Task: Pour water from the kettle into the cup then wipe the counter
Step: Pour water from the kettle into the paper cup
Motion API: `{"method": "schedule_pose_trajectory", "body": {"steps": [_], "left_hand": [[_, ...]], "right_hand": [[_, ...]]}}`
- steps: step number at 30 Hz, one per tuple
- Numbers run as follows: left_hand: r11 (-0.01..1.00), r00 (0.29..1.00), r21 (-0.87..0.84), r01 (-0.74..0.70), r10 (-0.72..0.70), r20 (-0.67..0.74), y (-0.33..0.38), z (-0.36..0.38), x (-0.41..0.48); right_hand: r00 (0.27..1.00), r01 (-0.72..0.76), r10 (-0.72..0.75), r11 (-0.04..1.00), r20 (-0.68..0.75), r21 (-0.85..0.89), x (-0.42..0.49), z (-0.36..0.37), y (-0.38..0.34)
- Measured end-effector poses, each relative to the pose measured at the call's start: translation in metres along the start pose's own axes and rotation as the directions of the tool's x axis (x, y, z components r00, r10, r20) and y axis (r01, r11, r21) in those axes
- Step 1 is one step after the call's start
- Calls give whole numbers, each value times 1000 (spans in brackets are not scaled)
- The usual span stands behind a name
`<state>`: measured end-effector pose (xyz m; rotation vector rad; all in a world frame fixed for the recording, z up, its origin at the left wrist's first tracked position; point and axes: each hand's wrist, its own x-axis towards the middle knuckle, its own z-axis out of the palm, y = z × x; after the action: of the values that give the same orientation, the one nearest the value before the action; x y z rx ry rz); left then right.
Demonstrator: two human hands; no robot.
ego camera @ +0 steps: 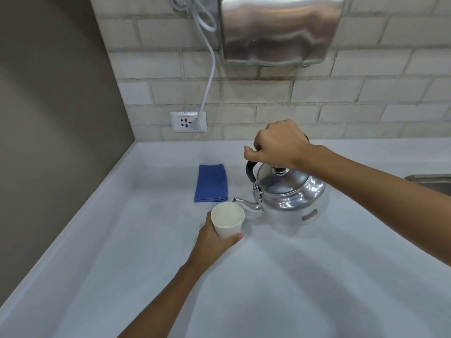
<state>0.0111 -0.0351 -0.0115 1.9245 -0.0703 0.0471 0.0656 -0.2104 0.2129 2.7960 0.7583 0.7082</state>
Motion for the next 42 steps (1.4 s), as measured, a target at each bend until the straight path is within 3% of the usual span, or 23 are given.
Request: {"method": "schedule_pose_trajectory", "body": {"steps": [8, 42], "left_hand": [[1000, 1000, -5, -12, 12, -6, -1, 0, 0], [1000, 1000, -4, -12, 12, -5, -1, 0, 1]], "right_hand": [[995, 99, -100, 992, -8, -77, 1, -13, -12], [986, 169, -167, 975, 30, -145, 3, -23, -15]]}}
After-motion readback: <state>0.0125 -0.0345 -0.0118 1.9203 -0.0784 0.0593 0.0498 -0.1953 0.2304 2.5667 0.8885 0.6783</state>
